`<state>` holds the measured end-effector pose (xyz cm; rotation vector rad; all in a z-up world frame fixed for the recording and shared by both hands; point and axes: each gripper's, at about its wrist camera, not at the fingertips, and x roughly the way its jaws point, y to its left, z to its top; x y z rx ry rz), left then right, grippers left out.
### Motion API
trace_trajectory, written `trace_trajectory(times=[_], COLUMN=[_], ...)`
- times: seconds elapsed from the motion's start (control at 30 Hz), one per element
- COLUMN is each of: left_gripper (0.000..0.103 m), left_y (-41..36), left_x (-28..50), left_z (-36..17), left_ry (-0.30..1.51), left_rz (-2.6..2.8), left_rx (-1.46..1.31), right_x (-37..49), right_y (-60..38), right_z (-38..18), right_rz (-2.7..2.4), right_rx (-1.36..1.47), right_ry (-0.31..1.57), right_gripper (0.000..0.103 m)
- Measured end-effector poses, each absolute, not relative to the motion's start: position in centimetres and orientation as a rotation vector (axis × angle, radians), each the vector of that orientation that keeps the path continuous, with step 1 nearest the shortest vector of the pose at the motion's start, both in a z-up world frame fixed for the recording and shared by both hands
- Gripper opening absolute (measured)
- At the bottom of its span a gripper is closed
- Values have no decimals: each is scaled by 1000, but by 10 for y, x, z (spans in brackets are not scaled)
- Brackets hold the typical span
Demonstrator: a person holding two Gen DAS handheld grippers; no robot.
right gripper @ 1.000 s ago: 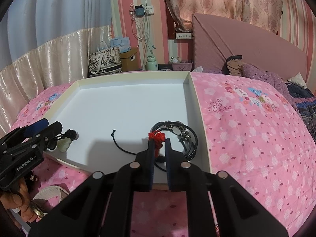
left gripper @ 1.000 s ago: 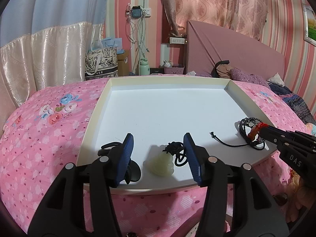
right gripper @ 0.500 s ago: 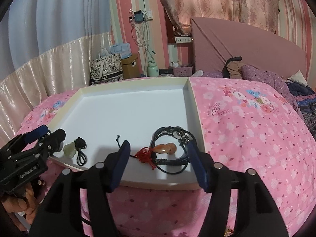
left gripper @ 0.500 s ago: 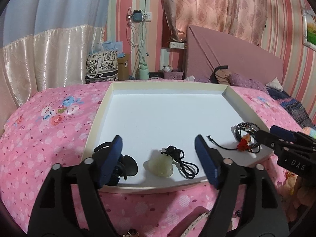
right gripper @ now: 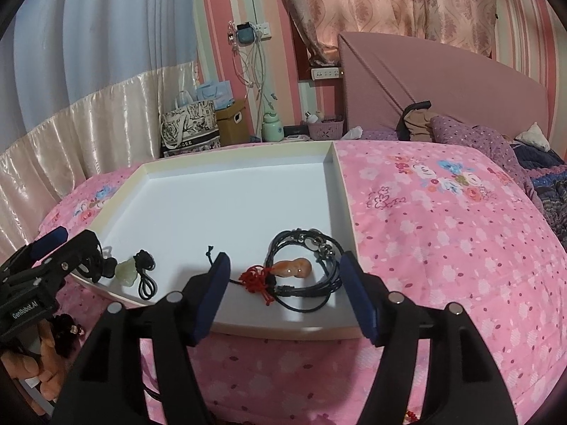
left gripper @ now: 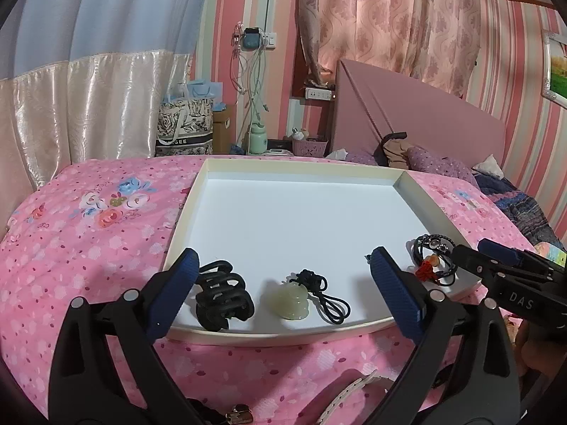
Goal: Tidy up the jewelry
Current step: 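Open both tools and withdraw them from the tray toward the remaining jewelry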
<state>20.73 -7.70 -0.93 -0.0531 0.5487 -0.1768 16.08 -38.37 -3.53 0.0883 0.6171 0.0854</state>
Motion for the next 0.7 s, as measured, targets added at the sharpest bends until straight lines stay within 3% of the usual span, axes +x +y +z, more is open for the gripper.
trace_trajectory(times=[0.43,0.7], left_gripper=[96,96], left_y=[-65,-25], left_x=[206,196], left_z=[2,52], left_ry=[546,499], left_rz=[-148,-77], left_rx=[-64,-46], right_x=[156,138], right_y=[-397,-417], right_z=[-22,11], right_rz=[91,114], right_rx=[114,134], right_ry=[599,545], right_gripper=[69,69])
